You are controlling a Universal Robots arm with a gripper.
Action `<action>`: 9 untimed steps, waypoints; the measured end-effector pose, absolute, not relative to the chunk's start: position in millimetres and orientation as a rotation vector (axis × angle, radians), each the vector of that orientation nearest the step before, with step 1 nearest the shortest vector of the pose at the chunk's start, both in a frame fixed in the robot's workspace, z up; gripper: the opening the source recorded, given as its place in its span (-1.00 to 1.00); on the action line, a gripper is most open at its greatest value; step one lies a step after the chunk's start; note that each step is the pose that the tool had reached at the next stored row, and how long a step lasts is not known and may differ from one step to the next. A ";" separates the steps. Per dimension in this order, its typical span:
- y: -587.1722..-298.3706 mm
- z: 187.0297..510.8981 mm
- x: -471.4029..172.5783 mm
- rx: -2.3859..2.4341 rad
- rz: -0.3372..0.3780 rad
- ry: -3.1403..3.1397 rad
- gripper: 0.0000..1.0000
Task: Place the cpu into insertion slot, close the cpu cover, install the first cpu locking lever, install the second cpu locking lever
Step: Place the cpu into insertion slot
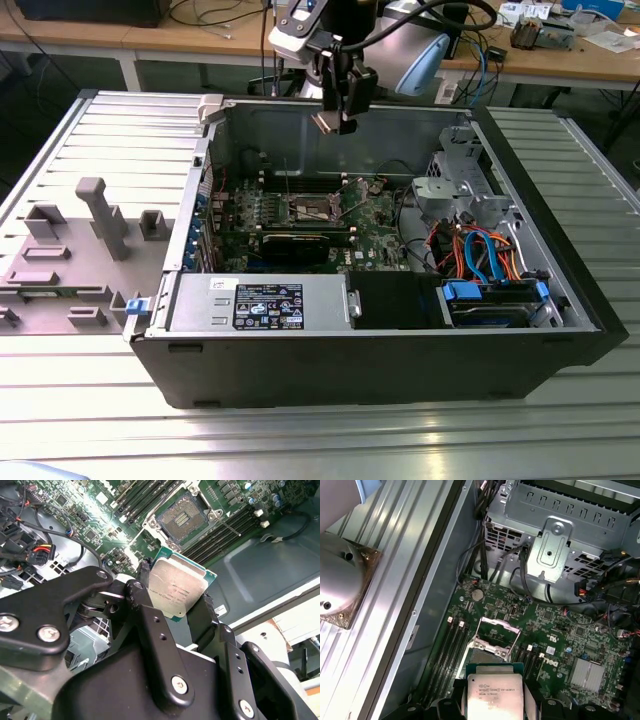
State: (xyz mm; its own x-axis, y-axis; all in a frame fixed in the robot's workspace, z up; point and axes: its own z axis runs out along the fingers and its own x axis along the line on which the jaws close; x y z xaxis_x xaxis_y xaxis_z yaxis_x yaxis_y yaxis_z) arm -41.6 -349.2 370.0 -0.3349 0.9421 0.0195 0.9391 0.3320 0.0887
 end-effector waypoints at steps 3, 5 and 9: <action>-349.2 369.8 -41.6 1.839 0.129 2.498 0.09; -349.3 369.8 -41.6 1.857 0.128 2.484 0.09; -349.2 369.8 -41.6 1.861 0.128 2.481 0.09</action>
